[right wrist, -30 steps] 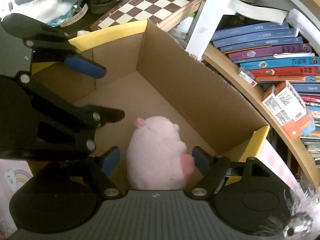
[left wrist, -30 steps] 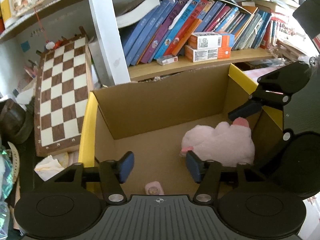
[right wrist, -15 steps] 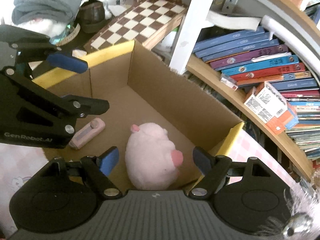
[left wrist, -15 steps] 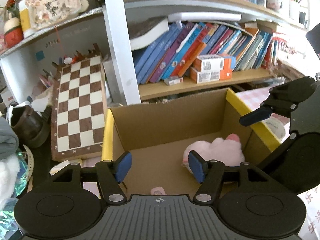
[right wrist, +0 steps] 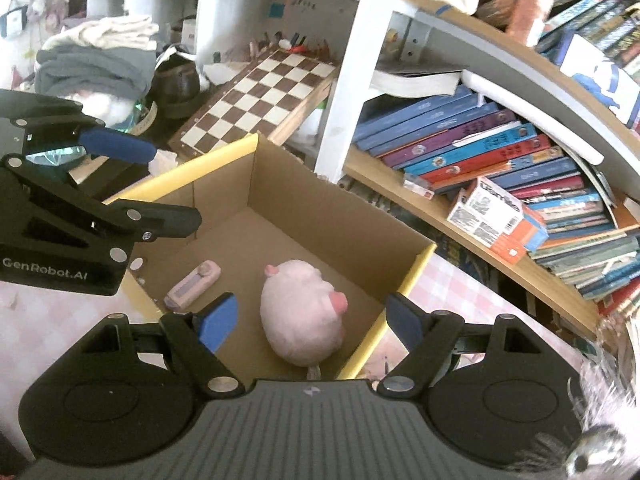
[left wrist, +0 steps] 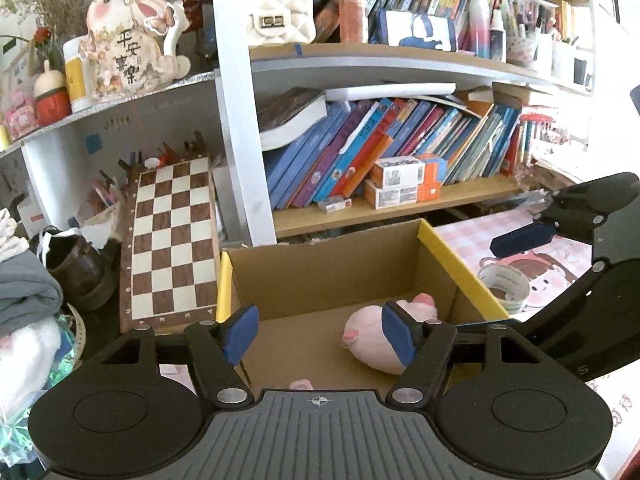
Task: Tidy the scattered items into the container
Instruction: 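Withdraw both open tools from the box toward the tape and toy car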
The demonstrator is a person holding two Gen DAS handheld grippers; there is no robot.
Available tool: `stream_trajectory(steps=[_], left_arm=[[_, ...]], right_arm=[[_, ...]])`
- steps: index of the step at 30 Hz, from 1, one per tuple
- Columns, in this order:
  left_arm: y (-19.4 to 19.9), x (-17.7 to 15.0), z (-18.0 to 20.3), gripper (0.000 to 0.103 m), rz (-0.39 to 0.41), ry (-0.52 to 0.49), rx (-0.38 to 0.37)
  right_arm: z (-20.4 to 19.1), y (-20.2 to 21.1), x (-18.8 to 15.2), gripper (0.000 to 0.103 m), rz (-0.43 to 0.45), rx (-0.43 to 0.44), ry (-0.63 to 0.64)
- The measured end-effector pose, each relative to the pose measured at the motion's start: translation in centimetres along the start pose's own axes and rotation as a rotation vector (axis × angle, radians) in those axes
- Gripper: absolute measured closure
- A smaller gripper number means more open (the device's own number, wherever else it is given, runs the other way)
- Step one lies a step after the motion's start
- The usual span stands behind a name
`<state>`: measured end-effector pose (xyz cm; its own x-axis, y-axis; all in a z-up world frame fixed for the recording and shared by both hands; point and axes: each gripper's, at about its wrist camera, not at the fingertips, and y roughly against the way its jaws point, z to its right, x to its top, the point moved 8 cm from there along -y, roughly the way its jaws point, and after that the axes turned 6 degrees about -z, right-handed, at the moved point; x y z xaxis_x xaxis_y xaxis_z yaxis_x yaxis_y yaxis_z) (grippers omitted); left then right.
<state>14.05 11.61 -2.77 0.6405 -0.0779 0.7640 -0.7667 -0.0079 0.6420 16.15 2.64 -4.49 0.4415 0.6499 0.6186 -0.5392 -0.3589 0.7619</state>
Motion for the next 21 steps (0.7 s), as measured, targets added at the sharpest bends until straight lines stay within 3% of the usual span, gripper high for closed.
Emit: stream_trajectory(steps=[21], left_arm=[[1.4, -1.9, 4.0, 0.033, -0.045, -0.064, -0.041]], right_arm=[[1.5, 3.2, -5.7, 0.02, -0.032, -0.021, -0.156]])
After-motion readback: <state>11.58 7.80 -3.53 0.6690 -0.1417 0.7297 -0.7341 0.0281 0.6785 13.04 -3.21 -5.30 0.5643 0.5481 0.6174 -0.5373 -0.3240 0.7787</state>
